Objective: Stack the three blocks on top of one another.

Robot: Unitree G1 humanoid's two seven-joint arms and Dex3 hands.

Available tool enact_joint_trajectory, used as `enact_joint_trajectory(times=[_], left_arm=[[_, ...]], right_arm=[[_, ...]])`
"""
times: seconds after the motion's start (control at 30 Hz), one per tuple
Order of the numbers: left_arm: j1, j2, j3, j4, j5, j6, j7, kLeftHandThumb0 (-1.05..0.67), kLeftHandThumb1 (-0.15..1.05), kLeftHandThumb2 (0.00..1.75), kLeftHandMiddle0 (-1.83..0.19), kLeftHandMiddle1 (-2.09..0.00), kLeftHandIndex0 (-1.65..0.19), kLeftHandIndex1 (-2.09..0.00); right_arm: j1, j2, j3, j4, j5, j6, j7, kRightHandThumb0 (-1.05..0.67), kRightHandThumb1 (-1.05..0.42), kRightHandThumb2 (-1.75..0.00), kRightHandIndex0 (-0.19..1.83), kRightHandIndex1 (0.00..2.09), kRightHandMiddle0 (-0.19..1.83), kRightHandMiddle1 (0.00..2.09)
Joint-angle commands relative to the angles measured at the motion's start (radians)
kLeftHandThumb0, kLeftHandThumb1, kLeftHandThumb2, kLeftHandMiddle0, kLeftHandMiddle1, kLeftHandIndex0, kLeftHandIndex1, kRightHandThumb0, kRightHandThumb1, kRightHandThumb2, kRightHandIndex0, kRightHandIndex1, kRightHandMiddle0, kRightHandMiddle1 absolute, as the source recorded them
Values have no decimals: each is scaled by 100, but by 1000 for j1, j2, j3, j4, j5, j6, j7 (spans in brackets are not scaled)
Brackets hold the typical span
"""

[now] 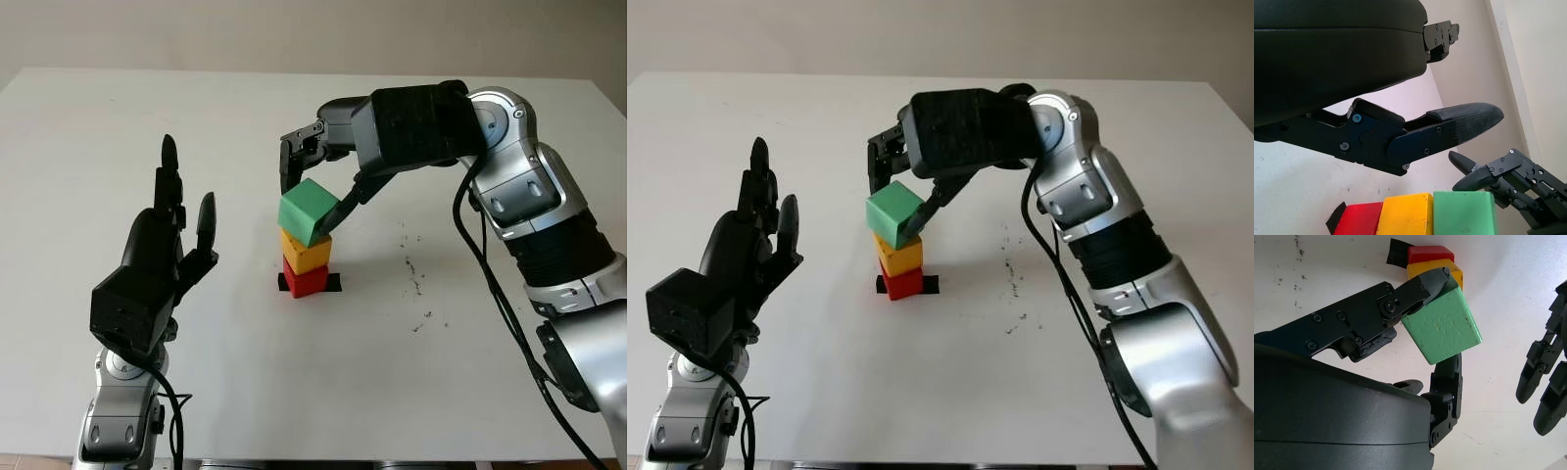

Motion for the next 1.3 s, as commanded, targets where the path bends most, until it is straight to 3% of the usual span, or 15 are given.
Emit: enact_joint_trajectory(times=[0.0,0.63,0.7,0.87,1.1,1.27], left_arm=[[4,-7,-4,-11,-2,-10,4,-73,105,73,19,0,19,0],[5,-11,-2,-7,-3,-13,8,-72,105,73,19,0,19,-1],[5,-9,-2,-7,-2,-14,7,-72,105,73,19,0,19,-1],[5,-10,-2,-6,-4,-12,6,-73,105,74,19,0,19,-2],[8,-13,0,-7,-1,-12,14,-73,105,72,19,0,19,-1],[6,-13,2,-2,-4,-16,14,-73,105,72,19,0,19,0]], right_arm=[[-5,3,-1,-1,3,0,2,-46,-95,-5,38,6,36,151],[10,5,-2,-7,20,8,18,-48,-94,-5,30,3,29,147],[7,-1,6,-5,17,-5,31,-53,-92,-5,22,2,13,125],[4,-11,9,25,30,-73,69,-61,-89,-5,3,2,1,58],[2,-18,12,47,26,-91,100,-69,-86,-5,-17,1,-12,22],[-3,-29,8,56,38,-128,130,-82,-88,-6,-19,0,-19,2]])
